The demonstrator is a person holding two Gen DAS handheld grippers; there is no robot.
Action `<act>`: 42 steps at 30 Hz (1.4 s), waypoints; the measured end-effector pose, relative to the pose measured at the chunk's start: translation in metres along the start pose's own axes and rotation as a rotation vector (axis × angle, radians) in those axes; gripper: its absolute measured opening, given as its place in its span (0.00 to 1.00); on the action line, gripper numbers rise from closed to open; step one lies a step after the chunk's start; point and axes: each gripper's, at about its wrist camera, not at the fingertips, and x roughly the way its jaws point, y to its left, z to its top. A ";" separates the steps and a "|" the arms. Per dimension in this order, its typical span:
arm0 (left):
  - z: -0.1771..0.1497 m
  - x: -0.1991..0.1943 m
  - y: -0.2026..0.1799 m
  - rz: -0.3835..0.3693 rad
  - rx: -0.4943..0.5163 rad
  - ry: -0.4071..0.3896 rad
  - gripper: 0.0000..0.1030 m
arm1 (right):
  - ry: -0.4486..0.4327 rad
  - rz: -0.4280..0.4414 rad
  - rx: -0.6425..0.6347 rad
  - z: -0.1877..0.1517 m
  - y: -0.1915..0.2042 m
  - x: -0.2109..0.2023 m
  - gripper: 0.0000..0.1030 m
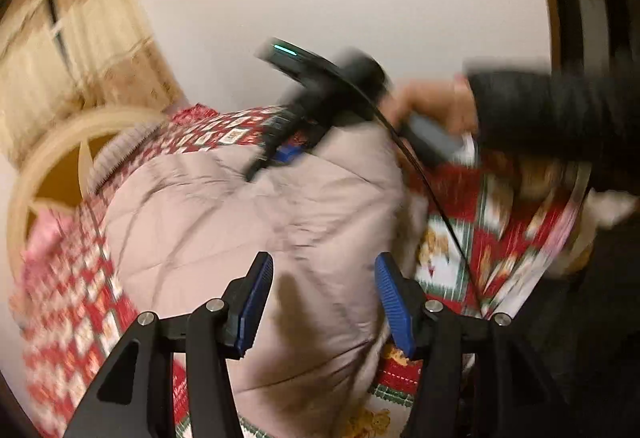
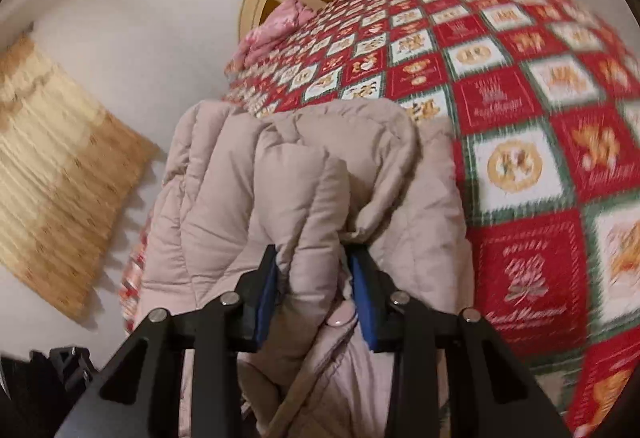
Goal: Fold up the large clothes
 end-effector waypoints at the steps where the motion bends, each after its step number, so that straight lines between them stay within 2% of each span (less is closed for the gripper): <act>1: 0.009 -0.002 0.021 0.003 -0.068 -0.021 0.56 | -0.017 0.026 0.031 -0.004 -0.006 0.001 0.36; 3: 0.019 -0.005 0.052 0.047 -0.187 -0.056 0.69 | -0.053 0.064 0.087 -0.013 -0.015 0.001 0.36; 4: 0.030 0.004 0.073 0.119 -0.267 -0.066 0.76 | -0.068 0.076 0.107 -0.018 -0.016 0.000 0.36; 5: 0.042 0.016 0.087 0.169 -0.319 -0.064 0.76 | -0.081 0.085 0.125 -0.022 -0.018 0.000 0.35; 7: 0.055 0.042 0.105 0.204 -0.402 -0.039 0.76 | -0.117 0.097 0.150 -0.032 -0.021 -0.002 0.35; 9: 0.069 0.081 0.123 0.231 -0.459 0.013 0.76 | -0.130 0.104 0.164 -0.039 -0.022 -0.002 0.35; 11: 0.076 0.113 0.124 0.271 -0.478 0.069 0.76 | -0.135 0.112 0.182 -0.044 -0.025 -0.004 0.35; 13: 0.081 0.149 0.123 0.321 -0.459 0.167 0.76 | -0.140 0.110 0.197 -0.047 -0.027 -0.005 0.34; 16: 0.073 0.175 0.106 0.379 -0.387 0.228 0.81 | -0.149 0.133 0.236 -0.050 -0.038 -0.007 0.33; 20: 0.063 0.202 0.108 0.393 -0.367 0.249 0.86 | -0.154 0.142 0.258 -0.054 -0.048 -0.008 0.31; 28: 0.056 0.233 0.100 0.417 -0.334 0.306 0.88 | -0.141 0.103 0.250 -0.056 -0.049 -0.010 0.28; 32: 0.054 0.241 0.098 0.413 -0.334 0.308 0.88 | -0.134 0.079 0.260 -0.061 -0.056 -0.015 0.24; 36: 0.051 0.244 0.096 0.402 -0.332 0.303 0.89 | -0.121 -0.032 0.192 -0.056 -0.042 -0.025 0.23; 38: 0.051 0.246 0.094 0.422 -0.318 0.310 0.89 | -0.148 -0.064 0.150 -0.057 -0.031 -0.044 0.33; 40: 0.051 0.246 0.094 0.423 -0.322 0.307 0.89 | -0.185 -0.123 0.104 -0.064 -0.018 -0.071 0.35; 42: 0.051 0.246 0.095 0.423 -0.324 0.306 0.89 | -0.211 -0.145 0.043 -0.074 -0.002 -0.093 0.39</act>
